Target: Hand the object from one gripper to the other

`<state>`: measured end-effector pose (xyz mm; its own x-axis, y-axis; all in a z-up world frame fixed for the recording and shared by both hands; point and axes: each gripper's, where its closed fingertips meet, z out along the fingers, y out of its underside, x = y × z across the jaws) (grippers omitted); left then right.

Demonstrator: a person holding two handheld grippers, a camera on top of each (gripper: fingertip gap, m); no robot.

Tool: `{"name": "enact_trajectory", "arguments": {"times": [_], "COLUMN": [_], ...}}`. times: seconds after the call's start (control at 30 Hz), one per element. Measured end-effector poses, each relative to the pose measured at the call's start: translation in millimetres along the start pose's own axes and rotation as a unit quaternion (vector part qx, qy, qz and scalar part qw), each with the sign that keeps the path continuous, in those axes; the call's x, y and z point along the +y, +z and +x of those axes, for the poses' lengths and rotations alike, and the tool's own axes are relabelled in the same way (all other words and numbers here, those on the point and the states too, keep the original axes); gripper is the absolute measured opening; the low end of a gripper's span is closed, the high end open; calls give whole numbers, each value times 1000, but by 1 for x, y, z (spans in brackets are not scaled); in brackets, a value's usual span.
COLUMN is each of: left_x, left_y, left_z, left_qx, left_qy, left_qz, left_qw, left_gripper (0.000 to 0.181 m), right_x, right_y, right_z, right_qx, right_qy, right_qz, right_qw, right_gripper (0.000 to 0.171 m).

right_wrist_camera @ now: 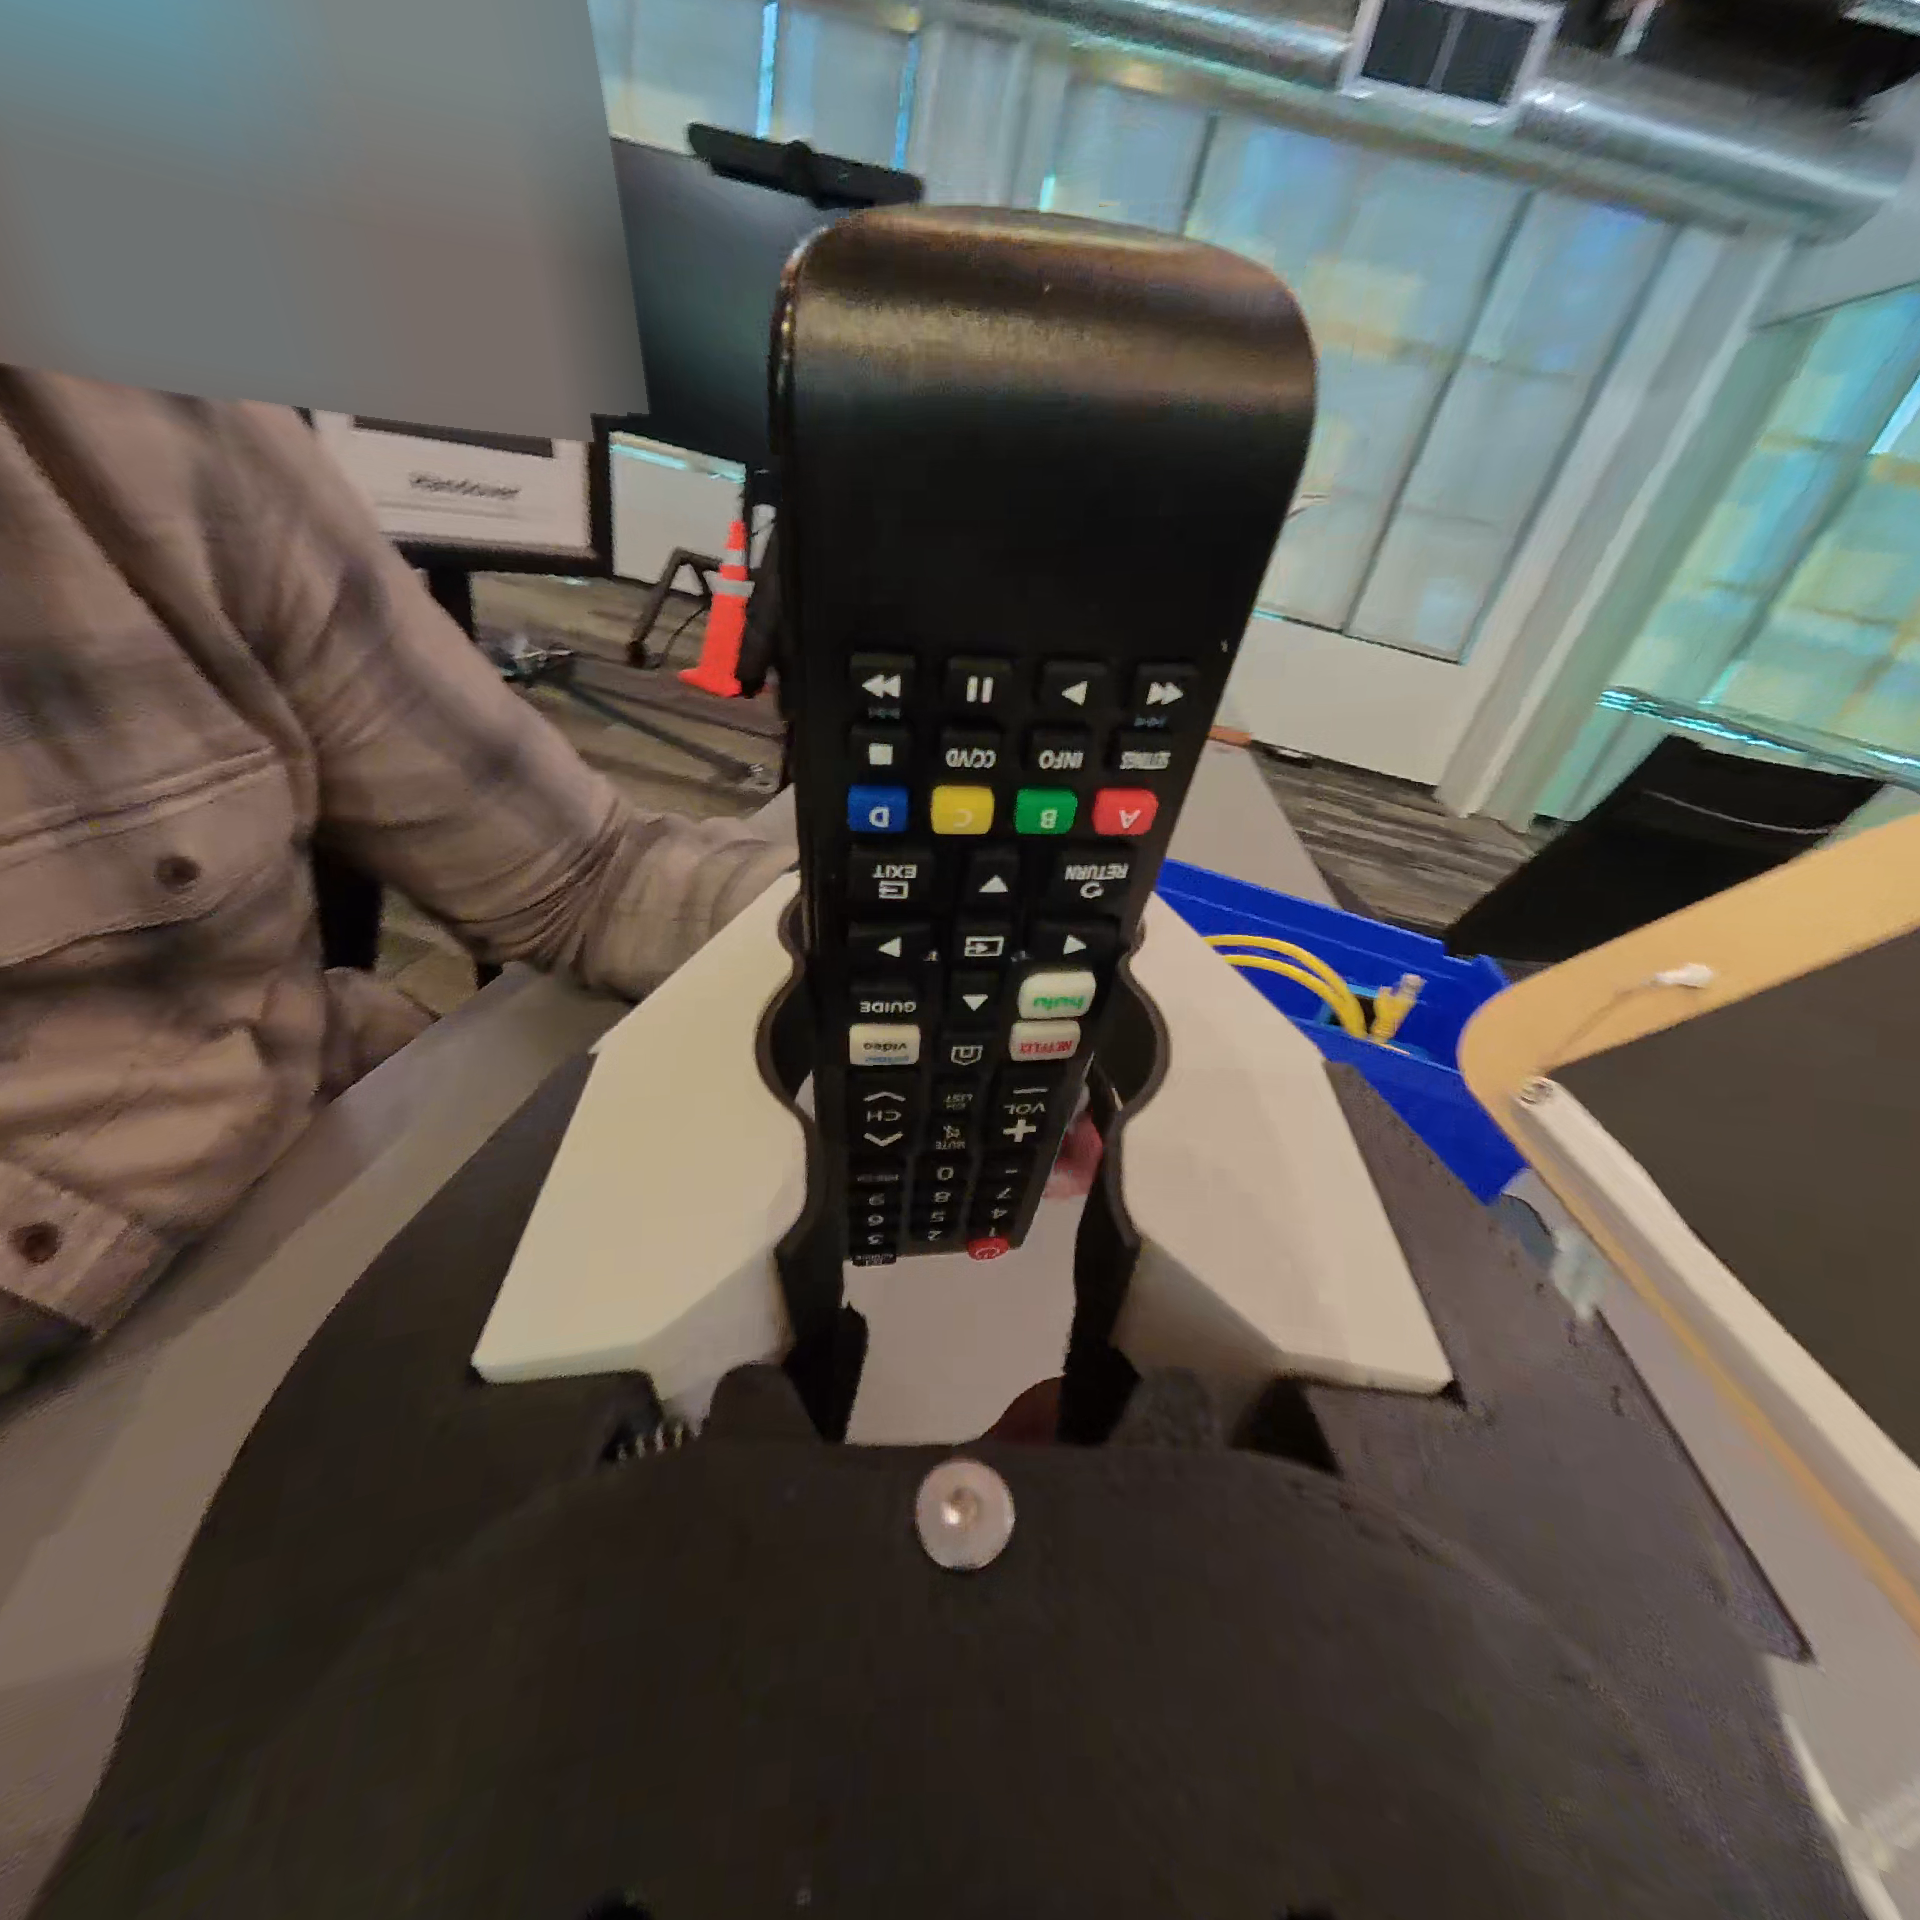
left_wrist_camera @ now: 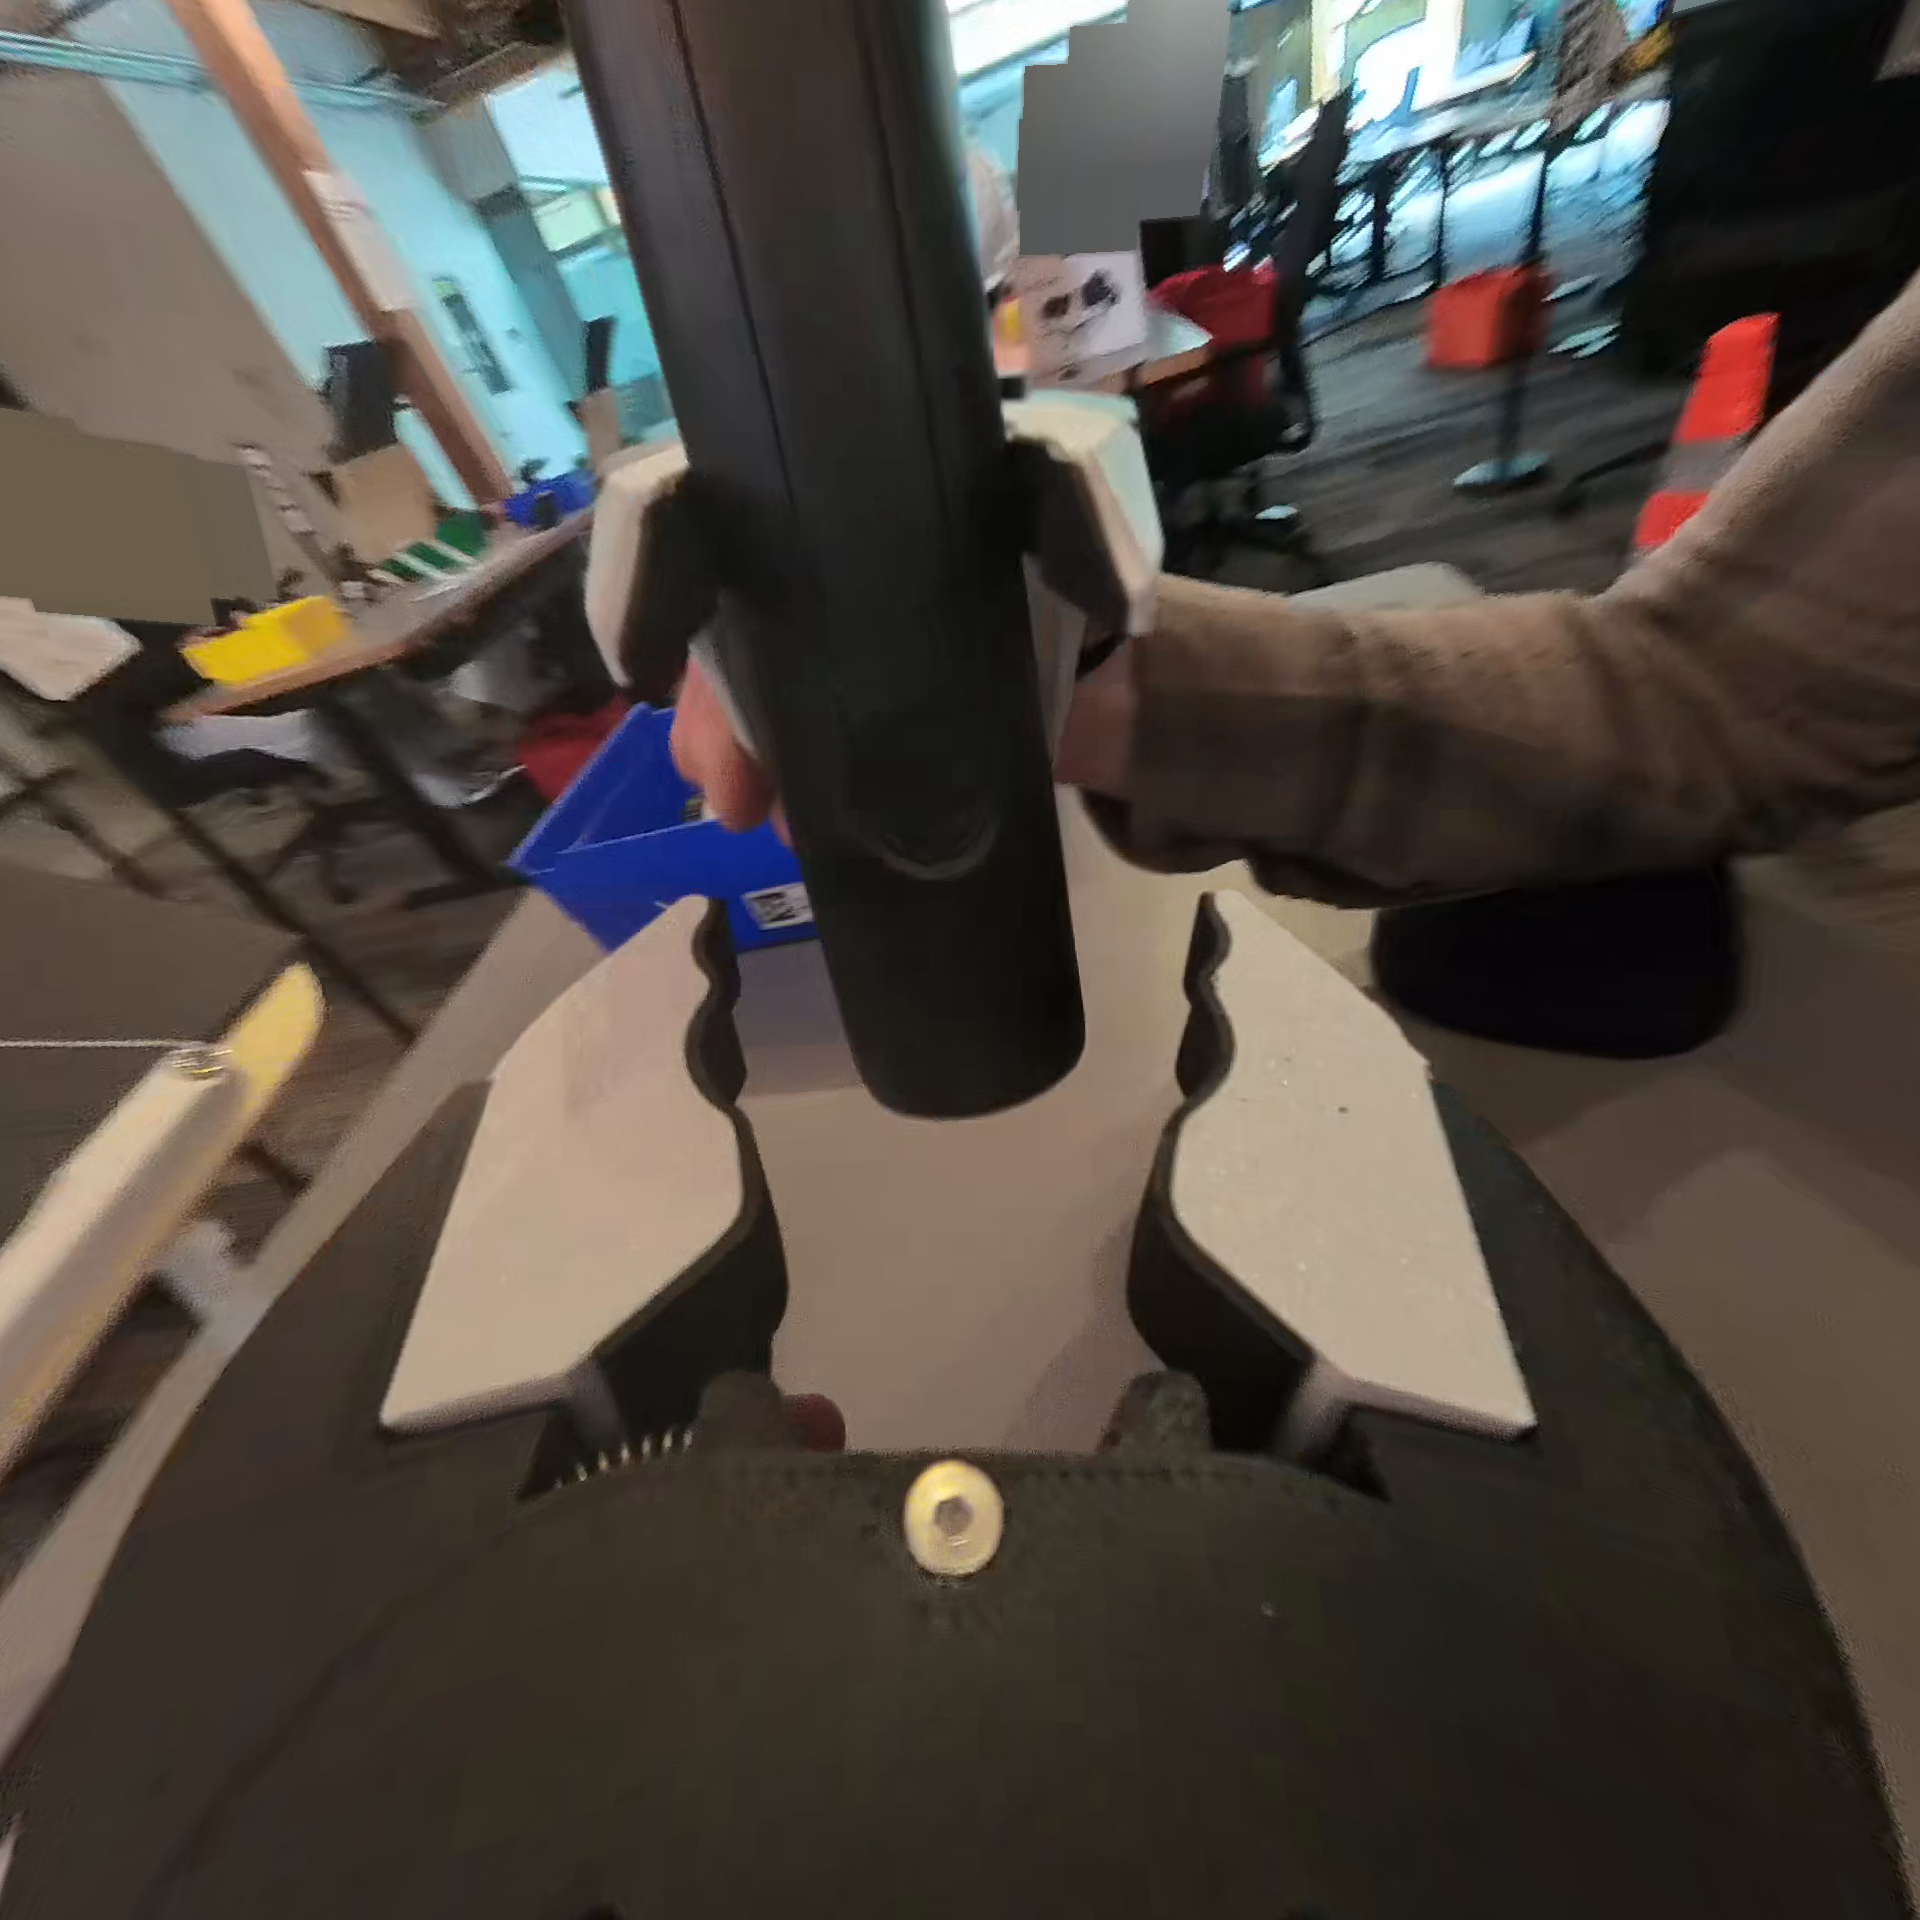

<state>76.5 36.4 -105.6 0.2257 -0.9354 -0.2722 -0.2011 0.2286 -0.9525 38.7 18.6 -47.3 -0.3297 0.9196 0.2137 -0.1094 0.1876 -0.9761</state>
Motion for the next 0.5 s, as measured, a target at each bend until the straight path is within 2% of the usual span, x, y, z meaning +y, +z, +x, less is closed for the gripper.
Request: {"name": "enact_trajectory", "arguments": {"times": [0.1, 0.17, 0.27, 0.5], "left_x": [1, 4, 4, -4], "left_y": [6, 5, 4, -2], "left_z": [20, 32, 52, 91], "left_qx": [68, 110, 175, 304], "left_qy": [-48, -56, -81, -122], "left_qz": [7, 3, 11, 54], "left_qw": [997, 992, 981, 943], "left_gripper": [78, 62, 51, 29], "right_x": [7, 8, 9, 4], "right_y": [10, 13, 17, 17], "right_z": [-22, -36, -52, -90], "right_qx": [-60, -94, -135, -240], "right_qy": [1, 1, 0, 12], "right_qz": [-13, -18, -20, -3], "right_qw": [998, 995, 991, 971], "right_gripper": [50, 50, 50, 51]}}
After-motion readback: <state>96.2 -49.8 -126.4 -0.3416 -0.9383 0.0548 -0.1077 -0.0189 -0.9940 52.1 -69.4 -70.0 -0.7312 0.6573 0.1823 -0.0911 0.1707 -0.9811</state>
